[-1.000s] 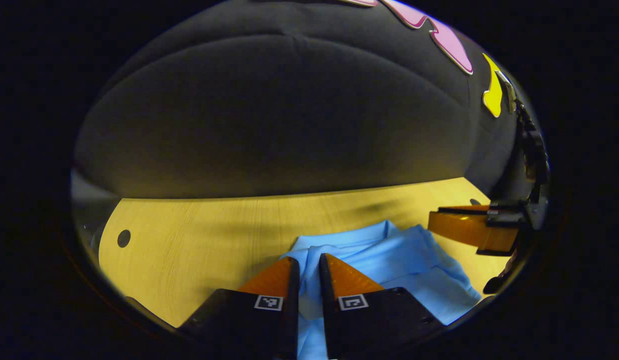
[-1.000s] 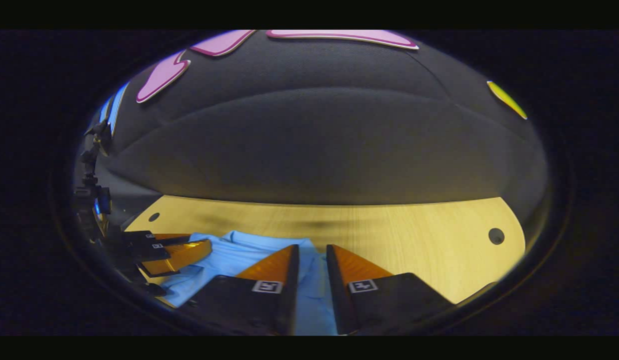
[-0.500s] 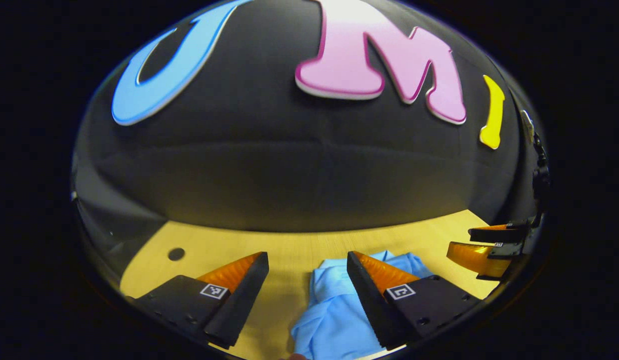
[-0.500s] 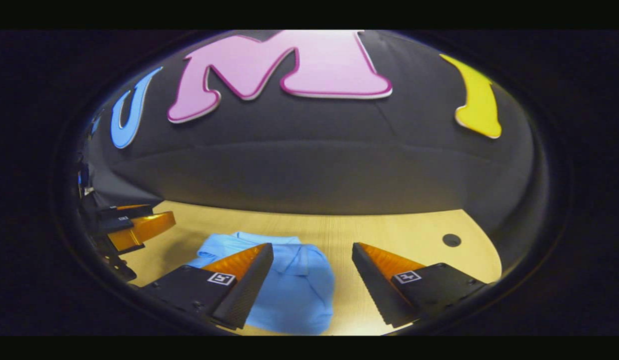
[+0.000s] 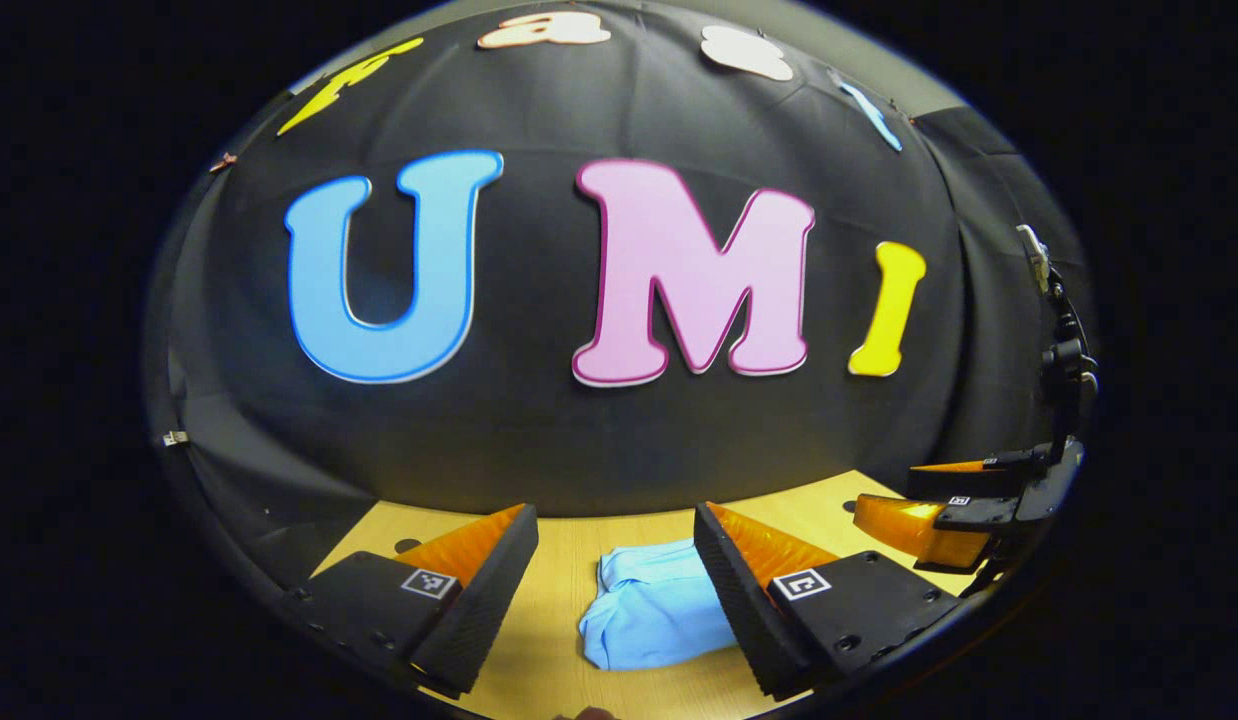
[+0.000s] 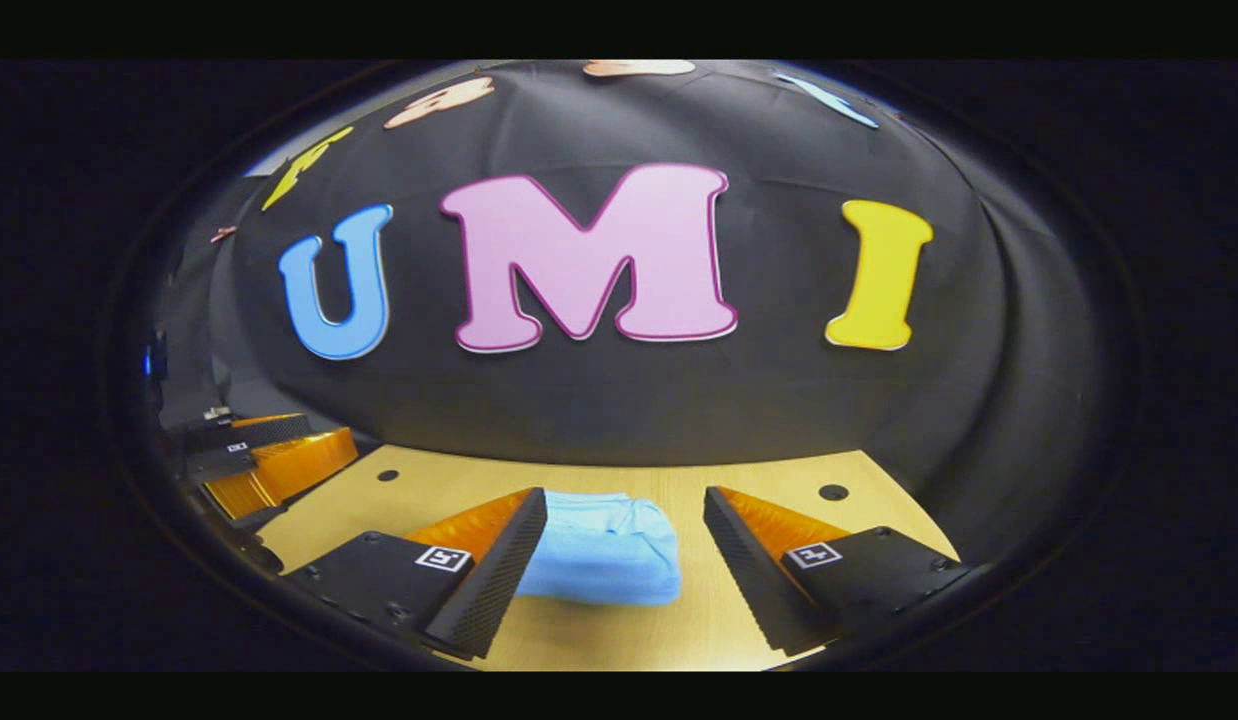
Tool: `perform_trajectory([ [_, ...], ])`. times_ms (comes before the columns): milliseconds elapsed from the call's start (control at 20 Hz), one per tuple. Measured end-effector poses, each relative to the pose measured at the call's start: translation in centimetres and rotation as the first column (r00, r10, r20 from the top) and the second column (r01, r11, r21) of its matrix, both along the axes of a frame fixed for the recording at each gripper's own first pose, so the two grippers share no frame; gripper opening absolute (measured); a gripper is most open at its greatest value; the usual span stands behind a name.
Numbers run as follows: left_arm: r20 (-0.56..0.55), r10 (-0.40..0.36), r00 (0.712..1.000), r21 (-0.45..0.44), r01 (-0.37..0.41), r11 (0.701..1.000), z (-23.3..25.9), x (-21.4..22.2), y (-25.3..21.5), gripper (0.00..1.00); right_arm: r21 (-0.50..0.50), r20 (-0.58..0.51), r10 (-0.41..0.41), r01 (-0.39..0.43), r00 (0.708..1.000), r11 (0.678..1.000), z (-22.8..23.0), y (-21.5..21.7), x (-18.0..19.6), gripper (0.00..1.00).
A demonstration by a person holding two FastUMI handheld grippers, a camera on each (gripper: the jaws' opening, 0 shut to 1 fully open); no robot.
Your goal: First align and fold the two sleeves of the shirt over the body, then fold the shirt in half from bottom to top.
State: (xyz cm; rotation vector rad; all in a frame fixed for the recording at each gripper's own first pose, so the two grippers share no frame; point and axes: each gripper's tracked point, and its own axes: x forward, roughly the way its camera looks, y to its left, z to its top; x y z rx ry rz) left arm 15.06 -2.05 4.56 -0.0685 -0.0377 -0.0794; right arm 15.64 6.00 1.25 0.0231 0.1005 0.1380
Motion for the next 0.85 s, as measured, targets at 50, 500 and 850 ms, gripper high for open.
perform_trajectory([
  [50, 0.000, -0.011, 1.000, -0.011, 0.011, 1.000, 0.3, -2.1, -0.3, 0.99, 0.011, 0.002, -0.001, 0.001, 1.000, 1.000, 0.2, 0.4, -2.1, 0.98],
  [500, 0.037, -0.046, 0.998, 0.034, 0.045, 0.998, -1.8, -18.6, -1.2, 0.99, 0.039, 0.031, 0.008, -0.010, 0.999, 0.999, -0.3, 1.1, -16.2, 0.98],
  [850, 0.023, -0.041, 0.999, 0.002, 0.041, 0.999, -4.1, -25.6, -1.0, 0.99, 0.033, 0.040, -0.019, 0.018, 0.999, 0.999, -2.1, -0.2, -23.1, 0.98],
])
